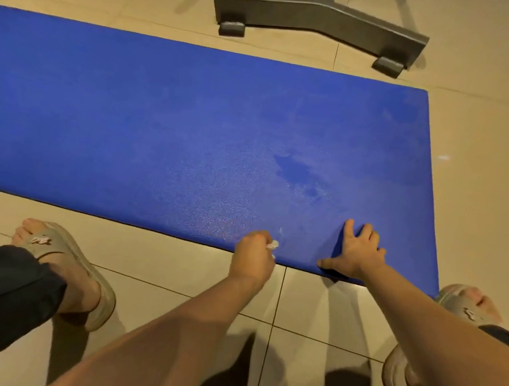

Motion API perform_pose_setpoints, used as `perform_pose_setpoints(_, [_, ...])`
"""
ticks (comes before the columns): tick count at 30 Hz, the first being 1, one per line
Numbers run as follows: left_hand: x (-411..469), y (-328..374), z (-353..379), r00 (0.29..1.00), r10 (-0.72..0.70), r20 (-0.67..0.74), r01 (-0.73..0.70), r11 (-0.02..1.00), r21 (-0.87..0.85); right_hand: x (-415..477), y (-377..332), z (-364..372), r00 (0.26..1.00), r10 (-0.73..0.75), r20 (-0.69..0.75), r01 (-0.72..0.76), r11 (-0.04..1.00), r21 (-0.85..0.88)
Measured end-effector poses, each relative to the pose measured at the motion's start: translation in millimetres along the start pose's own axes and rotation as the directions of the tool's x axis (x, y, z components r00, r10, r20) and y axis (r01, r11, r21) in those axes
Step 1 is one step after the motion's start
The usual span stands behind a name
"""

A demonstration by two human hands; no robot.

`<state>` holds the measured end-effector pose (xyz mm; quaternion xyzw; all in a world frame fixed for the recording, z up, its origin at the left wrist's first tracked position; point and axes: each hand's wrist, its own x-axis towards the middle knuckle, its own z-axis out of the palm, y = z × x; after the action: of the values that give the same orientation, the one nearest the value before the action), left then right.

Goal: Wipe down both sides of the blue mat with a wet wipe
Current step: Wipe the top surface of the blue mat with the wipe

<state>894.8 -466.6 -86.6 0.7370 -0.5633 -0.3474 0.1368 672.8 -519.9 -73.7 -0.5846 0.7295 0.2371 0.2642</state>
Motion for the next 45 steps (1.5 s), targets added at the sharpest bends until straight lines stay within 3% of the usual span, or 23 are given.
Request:
perform_pose_setpoints(2, [-10,8,9,0.995,0.086,0.048,-0.089,0.994,0.061,1,-5,2,1.0,0.001,0.0,-0.001,1.0,-0.003])
perform_pose_setpoints(5, [-10,-3,-4,0.992,0.119,-0.033,-0.116,0.989,0.089,3,-11,-1,1.0,0.009,-0.007,-0.009,0.999,-0.037])
perform_pose_setpoints(7, [-5,-20,-24,0.984,-0.027,-0.179,0.033,0.999,0.028,3,-11,-2,1.0,0.01,-0.012,-0.01,0.998,-0.055])
perform_pose_setpoints(9, [1,-40,-42,0.929,-0.195,-0.315,0.185,0.981,-0.062,2,-10,-1,1.0,0.008,-0.011,-0.009,0.998,-0.06])
perform_pose_setpoints(14, [-1,-32,-37,0.904,-0.196,-0.381,0.201,0.979,-0.028,-1,-11,-3,1.0,-0.012,-0.006,0.012,0.997,-0.077])
perform_pose_setpoints(18, [-9,-6,-4,0.945,-0.094,-0.313,0.121,0.99,0.067,-3,-12,-4,1.0,-0.017,0.006,0.018,0.996,-0.087])
perform_pose_setpoints(24, [-7,6,3,0.925,-0.2,-0.322,0.205,0.979,-0.021,-4,-12,-4,0.999,-0.031,0.003,0.032,0.995,-0.095])
perform_pose_setpoints(31, [-43,51,68,0.984,0.025,-0.176,-0.028,1.0,-0.013,-3,-2,-4,0.996,-0.082,-0.042,0.077,0.991,-0.109])
perform_pose_setpoints(35, [-36,45,57,0.981,0.135,-0.141,-0.13,0.991,0.041,-2,19,-12,0.98,-0.193,-0.048,0.179,0.961,-0.21])
perform_pose_setpoints(37, [-25,28,38,0.963,-0.011,-0.268,0.007,1.0,-0.017,0,26,-17,0.971,-0.234,-0.054,0.214,0.945,-0.249])
perform_pose_setpoints(40, [-11,-1,3,0.843,-0.307,-0.442,0.252,0.951,-0.179,-2,26,-16,0.962,-0.264,-0.071,0.234,0.928,-0.289])
perform_pose_setpoints(42, [-9,-6,-3,0.828,-0.331,-0.453,0.267,0.943,-0.2,-4,23,-15,0.962,-0.261,-0.077,0.227,0.926,-0.303])
perform_pose_setpoints(45, [-15,17,21,0.865,-0.292,-0.409,0.234,0.954,-0.187,-6,21,-18,0.965,-0.256,-0.062,0.226,0.925,-0.305])
